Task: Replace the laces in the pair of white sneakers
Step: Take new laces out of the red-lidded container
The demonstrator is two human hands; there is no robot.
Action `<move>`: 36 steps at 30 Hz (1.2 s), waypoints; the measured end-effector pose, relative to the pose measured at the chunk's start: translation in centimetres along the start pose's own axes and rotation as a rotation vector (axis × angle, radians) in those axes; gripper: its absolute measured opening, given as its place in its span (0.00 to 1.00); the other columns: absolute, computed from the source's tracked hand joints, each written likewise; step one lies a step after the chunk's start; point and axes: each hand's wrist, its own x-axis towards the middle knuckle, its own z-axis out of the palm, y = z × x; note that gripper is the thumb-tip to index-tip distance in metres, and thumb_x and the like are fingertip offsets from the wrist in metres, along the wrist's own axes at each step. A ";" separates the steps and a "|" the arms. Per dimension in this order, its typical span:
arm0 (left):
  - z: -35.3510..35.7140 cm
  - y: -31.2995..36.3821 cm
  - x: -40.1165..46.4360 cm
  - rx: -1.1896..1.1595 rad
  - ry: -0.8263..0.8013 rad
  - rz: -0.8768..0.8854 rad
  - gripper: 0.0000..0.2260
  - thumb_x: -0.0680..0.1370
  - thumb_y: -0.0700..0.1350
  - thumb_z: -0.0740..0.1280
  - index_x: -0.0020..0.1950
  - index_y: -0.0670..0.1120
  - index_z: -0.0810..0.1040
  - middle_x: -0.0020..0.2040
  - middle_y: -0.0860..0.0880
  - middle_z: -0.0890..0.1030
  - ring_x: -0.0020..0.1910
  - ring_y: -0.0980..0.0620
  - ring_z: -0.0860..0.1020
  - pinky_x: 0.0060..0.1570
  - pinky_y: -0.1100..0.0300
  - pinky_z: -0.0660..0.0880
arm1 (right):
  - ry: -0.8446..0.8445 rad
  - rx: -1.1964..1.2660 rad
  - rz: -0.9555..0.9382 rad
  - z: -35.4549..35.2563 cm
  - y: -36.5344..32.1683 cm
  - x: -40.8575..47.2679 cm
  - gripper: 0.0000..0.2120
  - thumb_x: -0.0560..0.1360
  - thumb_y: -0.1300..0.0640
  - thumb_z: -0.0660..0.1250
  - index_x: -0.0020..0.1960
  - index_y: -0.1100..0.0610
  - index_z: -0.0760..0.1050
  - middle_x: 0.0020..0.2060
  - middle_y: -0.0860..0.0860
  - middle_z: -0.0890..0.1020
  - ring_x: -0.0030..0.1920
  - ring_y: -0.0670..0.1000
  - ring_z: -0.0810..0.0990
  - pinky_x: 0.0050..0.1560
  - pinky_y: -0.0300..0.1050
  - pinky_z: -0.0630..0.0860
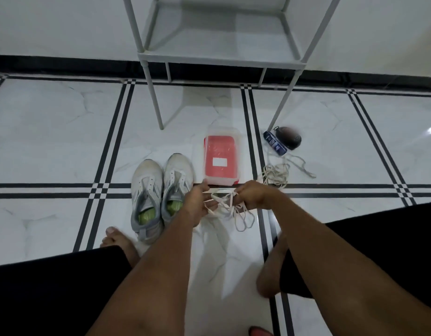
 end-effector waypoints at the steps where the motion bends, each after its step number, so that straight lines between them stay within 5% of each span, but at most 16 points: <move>1: -0.3 -0.4 -0.3 0.125 0.034 0.037 0.09 0.82 0.44 0.68 0.54 0.39 0.82 0.47 0.40 0.85 0.38 0.45 0.83 0.41 0.54 0.82 | 0.036 0.029 -0.002 1.4 1.2 0.3 0.15 0.72 0.73 0.74 0.58 0.73 0.81 0.46 0.63 0.85 0.42 0.56 0.85 0.55 0.55 0.86; 3: -0.7 -1.2 -0.6 0.396 0.068 0.135 0.07 0.78 0.35 0.67 0.43 0.41 0.83 0.44 0.40 0.84 0.34 0.47 0.80 0.35 0.58 0.78 | 0.071 0.111 -0.019 3.6 2.6 0.6 0.12 0.71 0.74 0.75 0.55 0.73 0.82 0.42 0.63 0.84 0.38 0.56 0.85 0.52 0.56 0.87; 5: -1.0 -2.0 -0.5 0.607 0.091 0.221 0.10 0.76 0.33 0.68 0.39 0.46 0.85 0.42 0.44 0.85 0.40 0.46 0.83 0.42 0.57 0.80 | 0.087 0.139 -0.004 5.1 3.1 0.6 0.11 0.72 0.72 0.74 0.54 0.69 0.84 0.42 0.62 0.84 0.39 0.56 0.84 0.51 0.56 0.86; 10: -0.7 -2.3 -0.3 0.830 0.124 0.274 0.16 0.76 0.36 0.66 0.60 0.45 0.86 0.61 0.46 0.85 0.60 0.45 0.82 0.64 0.52 0.79 | 0.092 -0.151 0.028 5.3 1.7 0.3 0.22 0.73 0.55 0.78 0.66 0.47 0.83 0.54 0.50 0.84 0.54 0.53 0.83 0.46 0.48 0.82; 12: -0.5 -2.4 -0.2 0.907 0.125 0.332 0.16 0.76 0.37 0.67 0.62 0.45 0.85 0.64 0.46 0.83 0.64 0.46 0.80 0.66 0.57 0.75 | 0.162 -0.225 -0.015 4.4 1.8 0.3 0.23 0.72 0.51 0.78 0.67 0.48 0.83 0.54 0.47 0.83 0.56 0.54 0.83 0.43 0.49 0.83; 14: 0.1 -2.6 -0.3 0.997 0.127 0.417 0.15 0.76 0.39 0.68 0.61 0.45 0.84 0.61 0.47 0.84 0.62 0.46 0.80 0.61 0.59 0.74 | 0.282 -0.215 -0.103 3.4 2.4 0.8 0.17 0.72 0.52 0.77 0.60 0.52 0.86 0.47 0.50 0.88 0.46 0.55 0.88 0.39 0.53 0.85; 18: 1.6 -3.4 0.3 1.005 0.057 0.503 0.14 0.78 0.42 0.64 0.60 0.47 0.84 0.59 0.48 0.85 0.59 0.46 0.81 0.60 0.55 0.77 | 0.407 0.090 -0.154 1.7 3.5 0.8 0.09 0.78 0.60 0.73 0.57 0.61 0.84 0.38 0.58 0.88 0.33 0.56 0.87 0.33 0.46 0.80; 21: 2.2 -4.0 1.4 1.211 -0.111 0.471 0.20 0.78 0.53 0.59 0.68 0.54 0.80 0.67 0.50 0.81 0.66 0.46 0.79 0.66 0.50 0.74 | 0.491 -0.004 -0.177 0.1 4.6 1.8 0.05 0.76 0.57 0.75 0.47 0.58 0.86 0.38 0.54 0.88 0.36 0.54 0.87 0.40 0.52 0.82; 23: 2.2 -4.5 2.2 1.460 -0.148 0.429 0.21 0.81 0.56 0.58 0.72 0.54 0.78 0.72 0.49 0.78 0.70 0.44 0.76 0.71 0.47 0.71 | 0.622 -0.161 -0.154 -1.4 5.6 3.2 0.10 0.74 0.51 0.77 0.50 0.56 0.85 0.44 0.50 0.87 0.46 0.52 0.86 0.46 0.48 0.78; 26: 2.1 -5.3 2.8 1.629 -0.054 0.536 0.18 0.82 0.56 0.56 0.59 0.49 0.82 0.60 0.46 0.83 0.60 0.44 0.80 0.64 0.48 0.73 | 0.704 -0.337 -0.033 -4.9 6.3 4.4 0.36 0.68 0.41 0.82 0.70 0.53 0.76 0.65 0.55 0.79 0.65 0.58 0.79 0.61 0.51 0.76; 30: 1.6 -5.9 3.4 1.454 0.079 0.725 0.09 0.80 0.51 0.61 0.49 0.50 0.80 0.49 0.50 0.82 0.52 0.46 0.79 0.55 0.49 0.75 | 0.554 -0.552 0.172 -9.7 6.7 5.8 0.71 0.57 0.29 0.84 0.86 0.45 0.45 0.85 0.60 0.46 0.82 0.71 0.53 0.78 0.68 0.58; 33: 1.9 -6.3 4.1 1.407 0.089 0.751 0.06 0.79 0.49 0.63 0.49 0.51 0.79 0.50 0.52 0.81 0.54 0.47 0.78 0.56 0.49 0.74 | 0.468 -0.568 0.190 -11.7 7.7 7.4 0.78 0.52 0.27 0.84 0.84 0.38 0.35 0.84 0.58 0.34 0.83 0.73 0.42 0.79 0.72 0.54; 36: 2.3 -6.5 4.6 1.356 0.106 0.775 0.06 0.78 0.49 0.63 0.48 0.51 0.80 0.48 0.52 0.81 0.52 0.48 0.78 0.55 0.48 0.75 | 0.531 -0.638 0.117 -10.8 8.4 8.6 0.63 0.59 0.28 0.82 0.84 0.38 0.51 0.83 0.58 0.51 0.80 0.70 0.54 0.75 0.68 0.62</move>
